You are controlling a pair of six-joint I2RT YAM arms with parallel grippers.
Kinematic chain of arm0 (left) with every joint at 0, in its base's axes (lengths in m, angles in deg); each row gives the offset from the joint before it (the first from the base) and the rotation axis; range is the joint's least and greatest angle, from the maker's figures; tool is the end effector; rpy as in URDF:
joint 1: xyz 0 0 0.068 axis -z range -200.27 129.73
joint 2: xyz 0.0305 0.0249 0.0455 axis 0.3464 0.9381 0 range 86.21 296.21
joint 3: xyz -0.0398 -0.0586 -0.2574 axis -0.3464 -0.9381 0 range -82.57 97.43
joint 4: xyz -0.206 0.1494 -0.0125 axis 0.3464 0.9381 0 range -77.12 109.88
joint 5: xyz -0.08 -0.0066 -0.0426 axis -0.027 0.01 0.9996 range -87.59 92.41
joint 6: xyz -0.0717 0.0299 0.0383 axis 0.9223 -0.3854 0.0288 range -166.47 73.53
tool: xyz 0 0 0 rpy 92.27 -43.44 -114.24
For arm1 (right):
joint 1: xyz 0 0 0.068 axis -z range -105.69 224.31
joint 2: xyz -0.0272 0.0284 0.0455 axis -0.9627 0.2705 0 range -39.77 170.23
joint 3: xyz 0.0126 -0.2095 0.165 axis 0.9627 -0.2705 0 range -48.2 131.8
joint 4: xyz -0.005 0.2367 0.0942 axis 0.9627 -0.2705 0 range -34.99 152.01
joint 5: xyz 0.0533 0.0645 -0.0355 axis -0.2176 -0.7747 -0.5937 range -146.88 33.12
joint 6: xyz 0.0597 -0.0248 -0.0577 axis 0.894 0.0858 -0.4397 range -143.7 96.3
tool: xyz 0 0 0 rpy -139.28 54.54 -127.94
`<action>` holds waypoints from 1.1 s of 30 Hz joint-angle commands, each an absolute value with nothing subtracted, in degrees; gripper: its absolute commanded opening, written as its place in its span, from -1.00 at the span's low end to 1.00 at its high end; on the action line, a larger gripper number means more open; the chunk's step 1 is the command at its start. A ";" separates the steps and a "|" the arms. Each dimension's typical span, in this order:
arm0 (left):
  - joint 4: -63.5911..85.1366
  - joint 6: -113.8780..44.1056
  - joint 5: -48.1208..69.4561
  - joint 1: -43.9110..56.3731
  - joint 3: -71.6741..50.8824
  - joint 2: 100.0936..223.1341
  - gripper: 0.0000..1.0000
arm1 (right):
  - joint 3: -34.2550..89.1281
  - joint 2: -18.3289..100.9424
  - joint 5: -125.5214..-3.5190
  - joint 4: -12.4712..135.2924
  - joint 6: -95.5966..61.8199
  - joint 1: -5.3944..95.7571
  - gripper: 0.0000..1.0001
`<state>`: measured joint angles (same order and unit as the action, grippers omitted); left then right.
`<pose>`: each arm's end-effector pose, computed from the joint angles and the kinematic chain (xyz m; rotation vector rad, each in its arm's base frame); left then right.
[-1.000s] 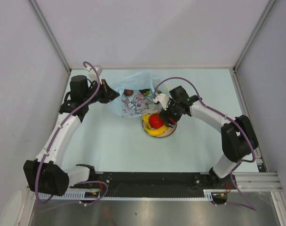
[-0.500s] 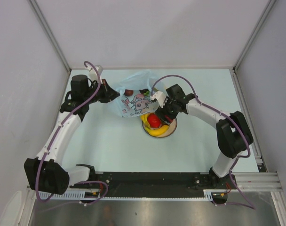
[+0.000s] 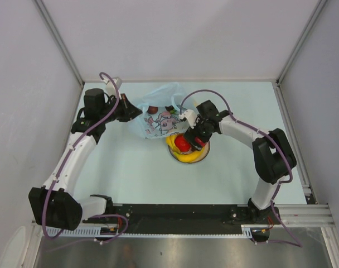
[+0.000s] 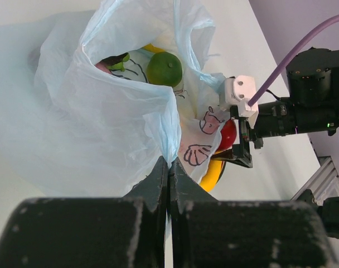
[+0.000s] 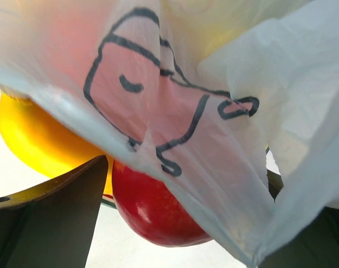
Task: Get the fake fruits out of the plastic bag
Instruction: Place the fake fruit on the plate, then adjust the fake fruit on the plate.
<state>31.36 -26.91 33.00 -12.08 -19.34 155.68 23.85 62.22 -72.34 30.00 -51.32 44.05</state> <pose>0.2909 -0.0812 0.3303 0.1509 2.0318 -0.8409 0.3172 0.2087 0.1686 -1.3533 2.2629 0.3728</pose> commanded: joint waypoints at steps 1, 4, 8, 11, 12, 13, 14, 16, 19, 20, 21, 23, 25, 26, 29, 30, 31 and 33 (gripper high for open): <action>29.31 -26.16 34.66 -12.62 -18.32 155.03 -0.99 | 24.49 58.85 -73.75 27.47 -50.51 44.51 1.00; 29.14 -26.08 34.93 -12.62 -18.32 155.03 -0.99 | 24.49 56.74 -74.63 25.89 -49.63 44.51 0.99; 29.22 -25.73 35.19 -12.62 -18.75 154.85 -0.99 | 24.40 51.82 -73.24 24.21 -49.98 43.81 0.99; 29.22 -25.55 35.19 -12.62 -19.11 154.68 -0.99 | 24.40 48.74 -76.28 23.16 -54.01 43.20 0.99; 29.22 -25.63 35.28 -12.62 -19.20 154.67 -0.99 | 24.23 47.25 -77.61 22.03 -58.81 42.32 0.97; 29.14 -25.55 35.28 -12.62 -19.28 154.59 -0.99 | 23.96 46.89 -78.75 21.32 -61.38 41.71 0.95; 29.05 -25.55 35.28 -12.62 -19.28 154.41 -0.99 | 23.26 46.71 -79.20 20.70 -63.50 40.92 0.88; 29.05 -25.63 35.28 -12.62 -19.20 154.41 -0.99 | 22.56 47.06 -79.64 20.79 -67.81 39.42 0.81; 29.31 -25.72 35.01 -12.62 -19.20 154.06 -0.99 | 21.85 49.33 -81.05 23.33 -71.24 37.76 0.68; 29.40 -25.81 35.01 -12.62 -19.11 153.97 -0.99 | 21.85 49.96 -81.05 23.86 -72.21 37.22 0.58; 29.57 -25.99 34.93 -12.62 -19.11 153.71 -0.99 | 21.76 50.83 -81.14 24.30 -73.26 36.61 0.54; 30.01 -26.42 34.49 -12.62 -19.11 153.27 -0.99 | 21.85 52.94 -81.14 23.95 -76.95 35.38 0.46; 30.28 -26.86 34.40 -12.62 -19.11 152.92 -1.00 | 21.76 55.22 -80.87 22.81 -78.98 34.85 0.41; 30.45 -26.95 34.22 -12.62 -19.11 152.92 -0.99 | 21.76 55.84 -80.79 22.46 -79.07 34.76 0.40; 30.54 -27.39 33.96 -12.62 -18.76 152.83 -0.99 | 21.76 58.48 -80.52 21.23 -79.77 34.76 0.38; 30.54 -27.39 33.87 -12.62 -18.67 152.83 -0.99 | 21.76 59.01 -80.52 20.70 -80.13 34.76 0.38; 30.63 -27.65 33.70 -12.62 -18.49 152.83 -0.99 | 21.76 59.62 -80.17 20.52 -80.13 34.76 0.36; 30.63 -27.83 33.43 -12.62 -18.23 152.83 -0.99 | 21.76 61.21 -79.82 20.00 -79.78 35.02 0.32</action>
<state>31.03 -26.65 34.00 -12.17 -19.34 154.46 21.91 59.23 -79.88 21.97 -77.42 34.78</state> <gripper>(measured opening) 0.010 0.681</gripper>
